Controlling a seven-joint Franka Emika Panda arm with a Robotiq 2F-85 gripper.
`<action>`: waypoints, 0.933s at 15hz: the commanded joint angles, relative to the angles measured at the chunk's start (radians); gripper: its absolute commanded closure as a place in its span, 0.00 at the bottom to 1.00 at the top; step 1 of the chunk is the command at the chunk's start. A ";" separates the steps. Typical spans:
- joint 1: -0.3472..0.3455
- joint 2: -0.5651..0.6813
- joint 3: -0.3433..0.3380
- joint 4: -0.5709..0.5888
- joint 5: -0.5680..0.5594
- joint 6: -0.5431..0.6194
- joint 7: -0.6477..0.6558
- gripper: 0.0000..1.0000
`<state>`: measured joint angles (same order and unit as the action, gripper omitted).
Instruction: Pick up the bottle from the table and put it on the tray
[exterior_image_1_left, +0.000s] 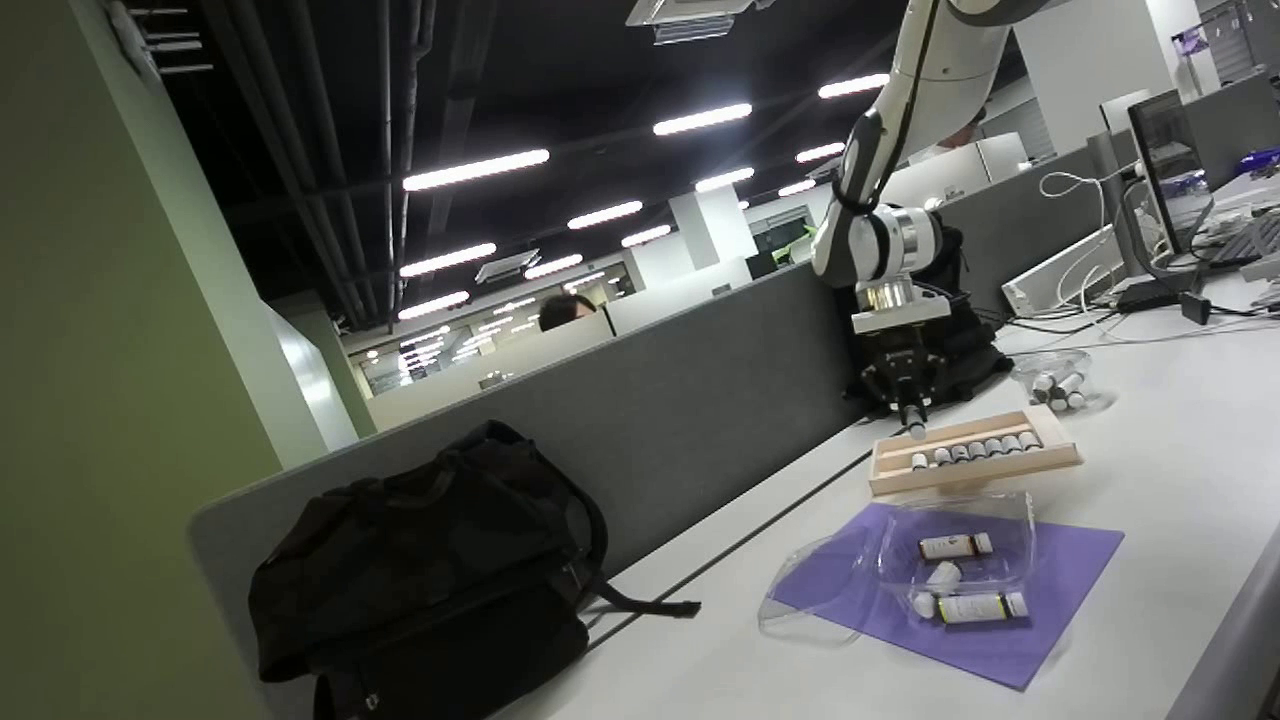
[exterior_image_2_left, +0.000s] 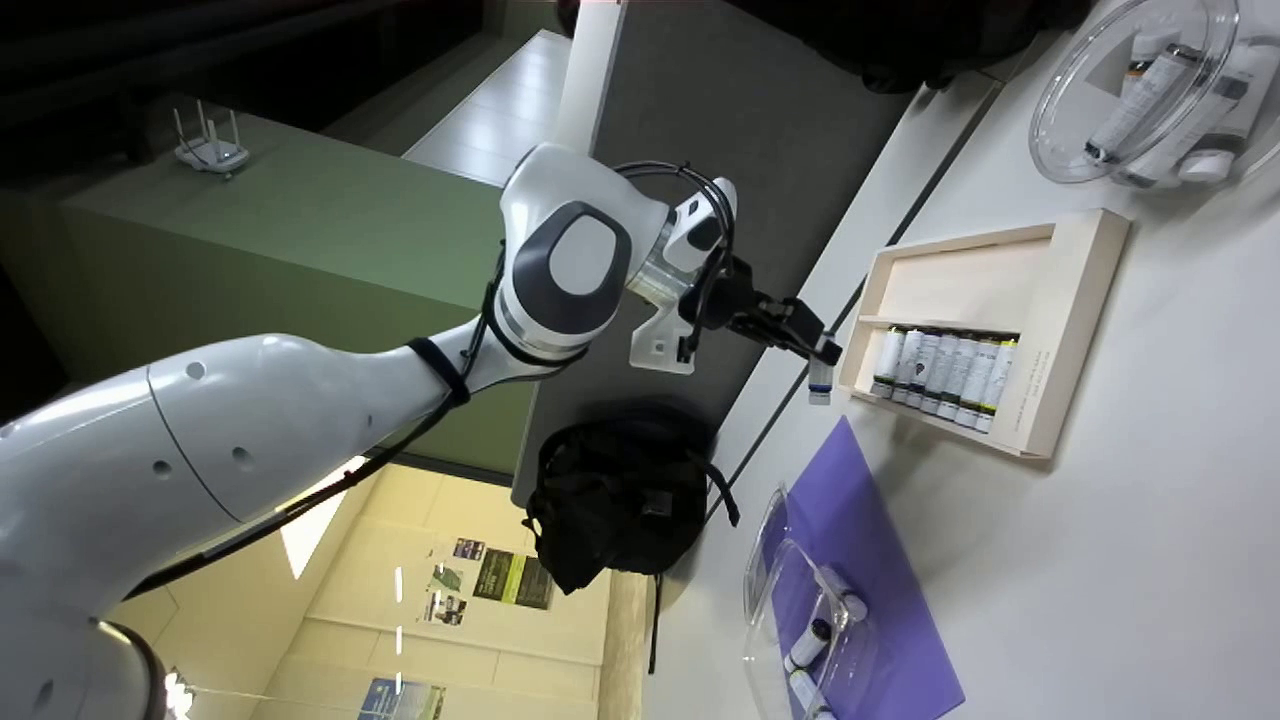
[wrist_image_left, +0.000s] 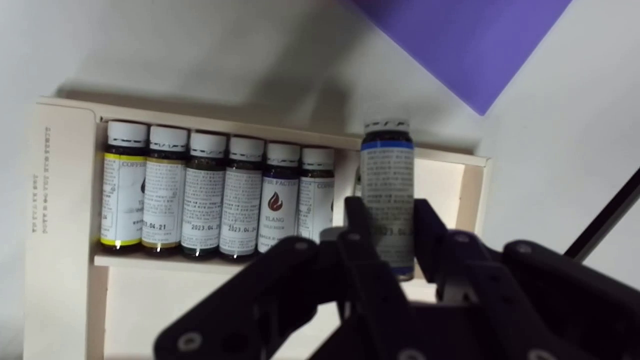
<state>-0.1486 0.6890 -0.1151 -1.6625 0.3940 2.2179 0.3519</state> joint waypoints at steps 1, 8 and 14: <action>-0.041 0.046 0.027 0.080 0.036 -0.003 -0.011 0.93; -0.101 0.170 0.078 0.258 0.131 -0.044 -0.004 0.93; -0.094 0.267 0.096 0.356 0.126 -0.046 0.013 0.93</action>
<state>-0.2364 0.9023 -0.0324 -1.3903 0.5170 2.2020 0.3331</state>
